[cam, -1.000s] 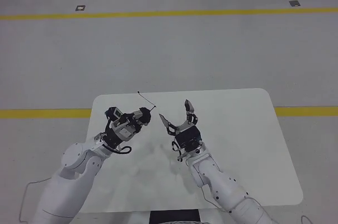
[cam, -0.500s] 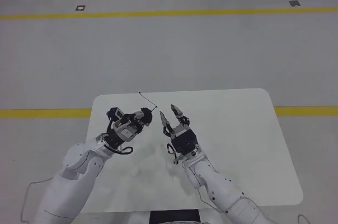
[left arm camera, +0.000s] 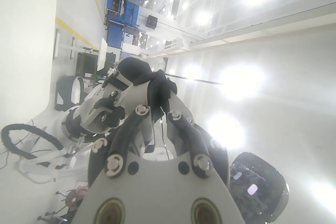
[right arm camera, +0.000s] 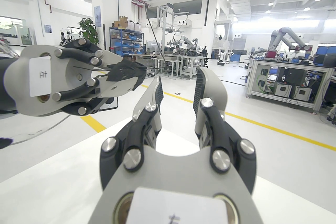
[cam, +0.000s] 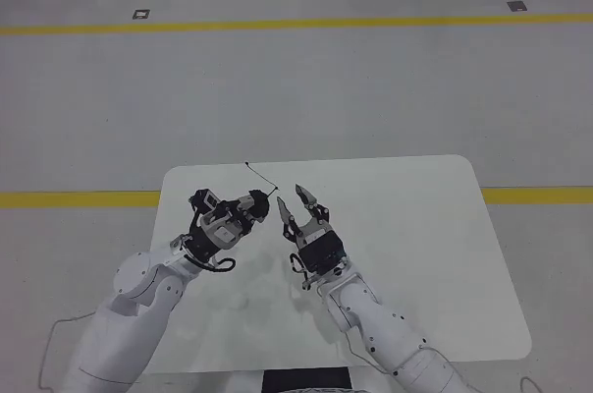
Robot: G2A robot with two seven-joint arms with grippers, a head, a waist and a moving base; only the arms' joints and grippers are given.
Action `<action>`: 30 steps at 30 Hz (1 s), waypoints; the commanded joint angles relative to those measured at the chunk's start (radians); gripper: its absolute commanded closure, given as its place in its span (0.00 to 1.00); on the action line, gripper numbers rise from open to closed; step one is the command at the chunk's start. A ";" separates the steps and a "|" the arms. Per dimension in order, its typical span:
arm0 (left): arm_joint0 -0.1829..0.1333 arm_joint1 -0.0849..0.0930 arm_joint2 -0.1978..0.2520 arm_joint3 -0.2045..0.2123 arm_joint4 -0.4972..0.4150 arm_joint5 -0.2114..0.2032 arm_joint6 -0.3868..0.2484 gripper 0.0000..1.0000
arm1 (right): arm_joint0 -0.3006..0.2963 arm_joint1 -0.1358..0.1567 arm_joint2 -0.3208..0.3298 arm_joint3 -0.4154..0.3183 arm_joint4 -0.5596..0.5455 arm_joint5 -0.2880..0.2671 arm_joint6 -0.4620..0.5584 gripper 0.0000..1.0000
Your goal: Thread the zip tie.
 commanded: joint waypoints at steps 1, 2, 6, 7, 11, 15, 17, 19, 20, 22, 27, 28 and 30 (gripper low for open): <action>0.000 0.000 0.000 -0.001 0.000 0.000 0.000 1.00 | 0.000 -0.001 0.000 0.000 -0.004 -0.003 -0.002 0.74; 0.001 0.000 0.001 -0.001 0.001 0.001 0.001 1.00 | 0.000 -0.002 -0.001 -0.002 -0.004 -0.004 -0.003 0.75; 0.001 -0.001 0.001 -0.002 0.001 0.002 0.002 1.00 | 0.003 -0.007 -0.003 -0.001 -0.008 -0.011 -0.006 0.76; 0.001 -0.001 0.001 -0.002 0.001 0.003 0.001 1.00 | 0.004 -0.008 -0.004 0.000 -0.009 -0.012 -0.007 0.76; 0.001 -0.001 0.001 -0.004 0.002 0.006 0.001 1.00 | 0.008 -0.012 -0.007 0.006 -0.014 -0.017 -0.008 0.76; 0.002 -0.001 0.000 -0.007 0.002 0.010 0.000 1.00 | 0.010 -0.017 -0.008 0.010 -0.016 -0.020 -0.010 0.78; 0.002 -0.001 0.000 -0.009 0.002 0.012 -0.001 1.00 | 0.011 -0.019 -0.008 0.011 -0.020 -0.021 -0.010 0.79; 0.003 -0.001 0.000 -0.010 0.002 0.013 -0.002 1.00 | 0.012 -0.020 -0.008 0.013 -0.022 -0.020 -0.009 0.82; 0.003 -0.001 0.000 -0.010 0.002 0.014 -0.002 1.00 | 0.011 -0.021 -0.007 0.013 -0.024 -0.020 -0.009 0.84; 0.004 -0.001 -0.001 -0.010 0.003 0.015 -0.002 1.00 | 0.011 -0.022 -0.006 0.014 -0.026 -0.020 -0.008 0.86; 0.008 -0.001 -0.003 -0.014 0.002 0.016 -0.005 1.00 | 0.010 -0.025 -0.003 0.014 -0.034 -0.024 -0.004 0.86; 0.009 -0.001 -0.003 -0.014 0.002 0.016 -0.006 1.00 | 0.009 -0.026 -0.002 0.014 -0.035 -0.025 -0.003 0.87; 0.010 -0.001 -0.004 -0.015 0.002 0.016 -0.007 1.00 | 0.008 -0.027 -0.001 0.013 -0.038 -0.025 -0.002 0.87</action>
